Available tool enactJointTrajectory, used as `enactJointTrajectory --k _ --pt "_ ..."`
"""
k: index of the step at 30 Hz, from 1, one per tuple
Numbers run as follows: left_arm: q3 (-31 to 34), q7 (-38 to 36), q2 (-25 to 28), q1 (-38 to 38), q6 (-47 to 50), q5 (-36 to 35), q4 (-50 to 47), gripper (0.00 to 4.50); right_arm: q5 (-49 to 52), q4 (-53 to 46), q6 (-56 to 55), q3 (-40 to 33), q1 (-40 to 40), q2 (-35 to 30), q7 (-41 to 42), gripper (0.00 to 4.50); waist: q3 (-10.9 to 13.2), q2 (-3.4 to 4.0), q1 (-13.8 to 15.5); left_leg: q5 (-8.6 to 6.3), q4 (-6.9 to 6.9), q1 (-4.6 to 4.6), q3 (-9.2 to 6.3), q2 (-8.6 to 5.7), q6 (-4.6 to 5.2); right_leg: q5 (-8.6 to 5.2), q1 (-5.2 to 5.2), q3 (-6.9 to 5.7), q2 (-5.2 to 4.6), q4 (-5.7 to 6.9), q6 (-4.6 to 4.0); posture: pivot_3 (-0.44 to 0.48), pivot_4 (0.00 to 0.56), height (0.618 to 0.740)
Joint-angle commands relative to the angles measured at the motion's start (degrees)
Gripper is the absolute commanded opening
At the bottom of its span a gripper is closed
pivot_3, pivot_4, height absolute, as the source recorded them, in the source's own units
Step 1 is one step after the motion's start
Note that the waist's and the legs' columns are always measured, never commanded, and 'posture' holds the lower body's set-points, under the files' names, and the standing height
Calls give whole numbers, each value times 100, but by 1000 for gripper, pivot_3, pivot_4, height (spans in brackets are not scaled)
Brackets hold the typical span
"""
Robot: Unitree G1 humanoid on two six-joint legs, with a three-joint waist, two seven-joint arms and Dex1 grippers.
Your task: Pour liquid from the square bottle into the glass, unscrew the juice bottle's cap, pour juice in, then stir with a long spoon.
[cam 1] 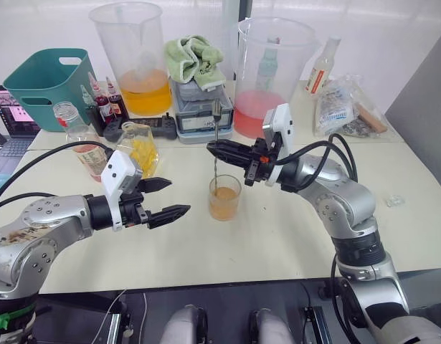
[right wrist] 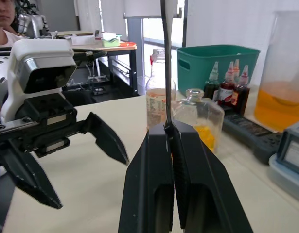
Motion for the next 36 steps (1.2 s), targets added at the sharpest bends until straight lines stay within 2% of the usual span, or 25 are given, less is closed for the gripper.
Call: enactJointTrajectory --k 1,7,12,20,26,30,36 --pt "15 -56 10 -1 -155 52 -37 4462 -52 -432 186 -100 -19 -367 136 0 0 0 4 0 0 0 0 0 0 0 0 0 0 0 0 0 150 739" --pt "-177 -214 -13 -70 -250 176 115 4462 14 -517 373 -288 -87 -873 374 0 0 0 1 1 0 1 1 1 -1 0 -1 -1 1 -1 -1 0 150 739" --pt "-192 -252 -11 -73 -300 192 150 4462 -149 -353 332 -418 -237 -932 230 0 0 -1 9 1 1 0 2 1 -1 0 0 0 0 -3 -1 0 150 739" --pt "-188 -219 -33 -1 -292 183 50 4462 -552 190 -402 -313 -269 -53 -62 0 0 -1 1 3 0 0 3 2 -4 0 -4 -1 1 4 -1 0 150 739" --pt "-160 -240 -51 31 -329 145 16 4462 -21 -6 126 -375 -214 219 81 0 0 -1 -5 3 -1 0 2 2 -4 0 -4 -1 2 6 -2 0 150 739" --pt "-189 -310 -69 36 -437 203 84 4462 343 -450 746 -458 -111 -162 182 0 0 -1 8 3 0 0 1 2 -4 0 -2 -1 1 8 -2 0 150 739" --pt "-267 -370 -114 -5 -530 311 166 4462 321 -609 989 -559 -98 -730 323 0 0 -2 7 4 0 0 2 2 -5 0 -3 -2 1 4 -3 0 150 739"
